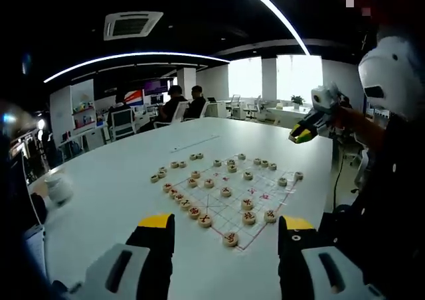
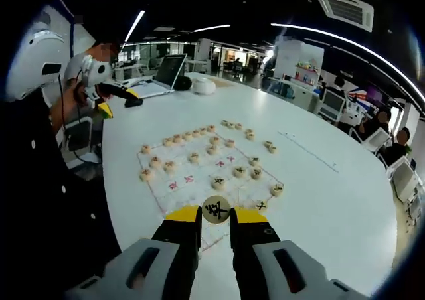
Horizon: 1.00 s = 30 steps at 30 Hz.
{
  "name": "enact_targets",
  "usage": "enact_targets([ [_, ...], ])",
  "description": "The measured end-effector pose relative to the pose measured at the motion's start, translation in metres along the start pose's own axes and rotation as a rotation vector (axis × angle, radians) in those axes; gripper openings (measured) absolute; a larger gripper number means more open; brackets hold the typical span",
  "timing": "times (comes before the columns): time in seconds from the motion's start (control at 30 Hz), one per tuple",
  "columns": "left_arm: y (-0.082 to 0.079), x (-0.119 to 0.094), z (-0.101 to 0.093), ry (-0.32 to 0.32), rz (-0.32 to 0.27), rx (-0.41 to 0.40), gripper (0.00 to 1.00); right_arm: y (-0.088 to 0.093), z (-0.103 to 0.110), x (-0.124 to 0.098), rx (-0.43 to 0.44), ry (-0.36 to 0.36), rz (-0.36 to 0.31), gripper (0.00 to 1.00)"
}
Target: Pick up the chess pieces one by one and place each piece onto its starting position on the chessboard, setting the pieces on their correct points until all the chess pieces are arranged in the starting layout
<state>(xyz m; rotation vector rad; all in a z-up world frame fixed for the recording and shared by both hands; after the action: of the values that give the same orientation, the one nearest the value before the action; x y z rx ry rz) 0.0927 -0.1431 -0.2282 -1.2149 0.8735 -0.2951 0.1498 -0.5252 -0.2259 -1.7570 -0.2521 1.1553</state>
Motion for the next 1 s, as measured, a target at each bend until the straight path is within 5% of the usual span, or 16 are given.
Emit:
enact_targets([
  [0.47,0.016,-0.015,0.004,-0.028,0.004,-0.038,0.63,-0.002,0.027,0.089,-0.118,-0.181,0.167,0.19],
  [1.0,0.023,-0.015,0.008,-0.025,0.01,-0.052,0.63,0.016,0.035,0.12,-0.168,-0.215,0.273,0.19],
])
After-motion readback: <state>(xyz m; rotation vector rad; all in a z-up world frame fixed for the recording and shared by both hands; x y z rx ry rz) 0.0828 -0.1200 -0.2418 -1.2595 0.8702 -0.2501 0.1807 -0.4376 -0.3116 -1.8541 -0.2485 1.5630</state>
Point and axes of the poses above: the point that each gripper's makers call its tool centre point, and the gripper's own axes: x roughly forward along the fingers, z roughly to its left, y roughly out of its underside, the point moved 7 cm from there along -x, roughly backward along the fingers, and after that the axes turned 4 degrees about x, right-handed, at the moved point
